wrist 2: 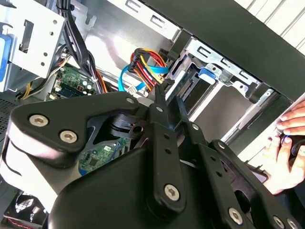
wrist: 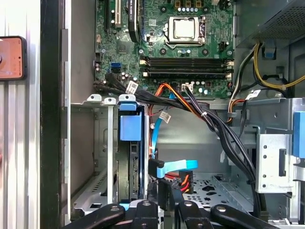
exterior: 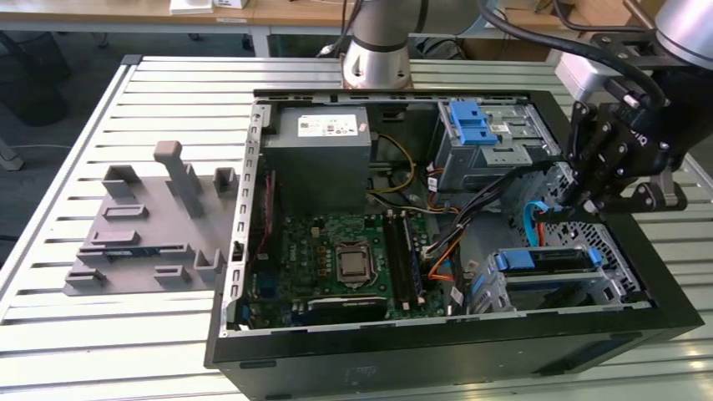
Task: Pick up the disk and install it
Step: 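Insert the first disk wire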
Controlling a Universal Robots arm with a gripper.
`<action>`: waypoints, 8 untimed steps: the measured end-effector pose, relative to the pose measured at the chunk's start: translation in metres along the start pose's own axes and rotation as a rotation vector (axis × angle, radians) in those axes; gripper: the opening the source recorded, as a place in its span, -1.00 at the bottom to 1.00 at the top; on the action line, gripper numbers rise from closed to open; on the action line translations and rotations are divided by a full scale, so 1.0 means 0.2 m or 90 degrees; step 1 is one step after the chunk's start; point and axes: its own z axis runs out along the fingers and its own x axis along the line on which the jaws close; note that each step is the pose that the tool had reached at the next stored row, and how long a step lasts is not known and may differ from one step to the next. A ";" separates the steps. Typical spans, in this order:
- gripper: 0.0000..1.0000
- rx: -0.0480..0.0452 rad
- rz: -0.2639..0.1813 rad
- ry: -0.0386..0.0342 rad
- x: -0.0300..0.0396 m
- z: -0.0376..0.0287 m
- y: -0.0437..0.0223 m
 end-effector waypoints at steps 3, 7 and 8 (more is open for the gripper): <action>-0.51 0.0000 0.000 0.0002 -0.001 0.013 0.000; -0.51 0.0002 0.000 0.0011 -0.001 0.030 0.000; -0.51 0.0002 0.000 0.0011 -0.001 0.032 0.000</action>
